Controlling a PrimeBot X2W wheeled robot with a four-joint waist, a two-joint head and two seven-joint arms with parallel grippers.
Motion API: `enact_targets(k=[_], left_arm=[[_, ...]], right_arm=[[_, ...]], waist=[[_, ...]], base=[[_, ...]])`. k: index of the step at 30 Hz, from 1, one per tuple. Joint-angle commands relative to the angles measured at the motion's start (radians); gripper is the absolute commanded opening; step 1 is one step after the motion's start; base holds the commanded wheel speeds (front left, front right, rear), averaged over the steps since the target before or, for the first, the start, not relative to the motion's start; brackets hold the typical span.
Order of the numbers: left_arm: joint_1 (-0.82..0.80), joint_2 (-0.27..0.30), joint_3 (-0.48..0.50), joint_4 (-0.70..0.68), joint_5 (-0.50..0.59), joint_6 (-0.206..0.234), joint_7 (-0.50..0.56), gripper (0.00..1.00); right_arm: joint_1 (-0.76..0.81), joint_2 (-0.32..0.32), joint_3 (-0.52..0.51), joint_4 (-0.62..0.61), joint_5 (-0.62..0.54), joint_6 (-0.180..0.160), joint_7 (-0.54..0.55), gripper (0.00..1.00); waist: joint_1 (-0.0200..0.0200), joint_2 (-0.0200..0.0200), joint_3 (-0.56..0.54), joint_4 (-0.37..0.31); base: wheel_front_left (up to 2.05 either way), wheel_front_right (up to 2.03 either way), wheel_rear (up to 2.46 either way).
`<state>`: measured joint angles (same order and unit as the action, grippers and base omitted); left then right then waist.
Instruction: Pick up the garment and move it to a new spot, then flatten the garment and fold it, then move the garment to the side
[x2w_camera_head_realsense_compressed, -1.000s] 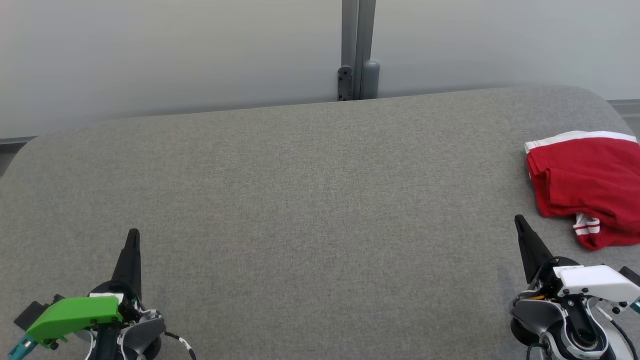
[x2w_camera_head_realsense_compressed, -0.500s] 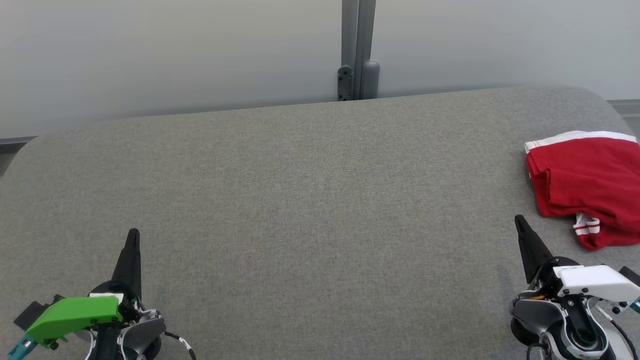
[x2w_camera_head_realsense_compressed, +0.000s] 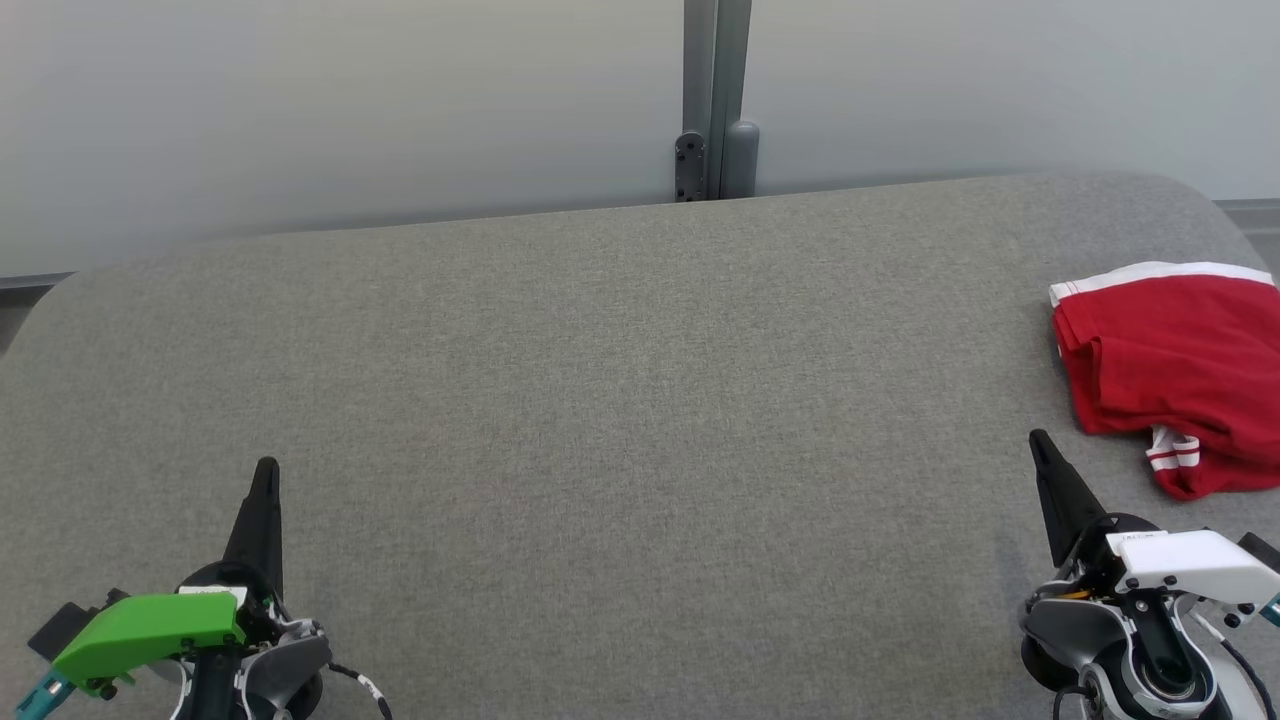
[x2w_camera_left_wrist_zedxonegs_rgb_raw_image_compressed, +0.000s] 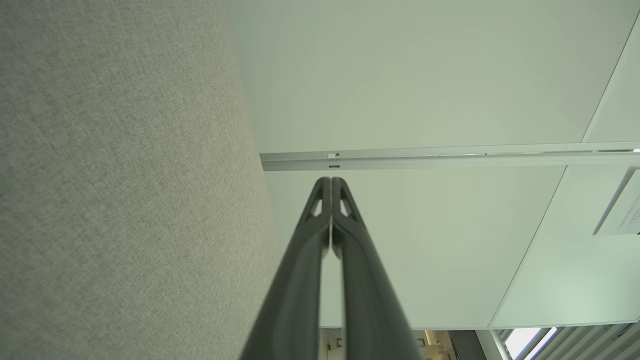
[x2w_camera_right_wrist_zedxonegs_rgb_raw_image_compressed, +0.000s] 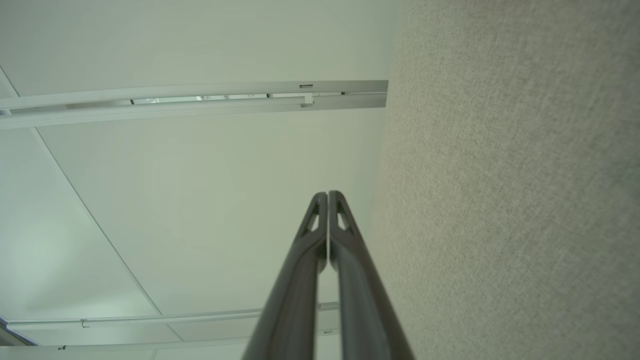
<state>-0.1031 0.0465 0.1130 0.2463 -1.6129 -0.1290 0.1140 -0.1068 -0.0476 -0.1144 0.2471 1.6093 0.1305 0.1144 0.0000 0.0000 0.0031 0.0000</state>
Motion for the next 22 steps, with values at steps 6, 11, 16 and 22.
enact_targets(k=[6, 11, 16, 22], left_arm=[[-0.012, 0.007, 0.003, -0.002, 0.0, -0.003, 0.003, 0.0], [-0.012, 0.007, 0.003, -0.002, 0.0, -0.003, 0.003, 0.0], [-0.012, 0.007, 0.003, -0.002, 0.0, -0.003, 0.003, 0.0], [-0.012, 0.007, 0.003, -0.002, 0.0, -0.003, 0.003, 0.0]], right_arm=[[-0.006, -0.005, 0.001, -0.004, 0.007, 0.0, 0.003, 0.0], [-0.006, -0.005, 0.001, -0.004, 0.007, 0.0, 0.003, 0.0], [-0.006, -0.005, 0.001, -0.004, 0.007, 0.0, 0.003, 0.0], [-0.006, -0.005, 0.001, -0.004, 0.007, 0.0, 0.003, 0.0]], waist=[[0.0, 0.0, 0.0, 0.0], [0.0, 0.0, 0.0, 0.0], [0.0, 0.0, 0.0, 0.0], [0.0, 0.0, 0.0, 0.0]], base=[[0.0, 0.0, 0.0], [0.0, 0.0, 0.0], [0.0, 0.0, 0.0], [0.0, 0.0, 0.0]])
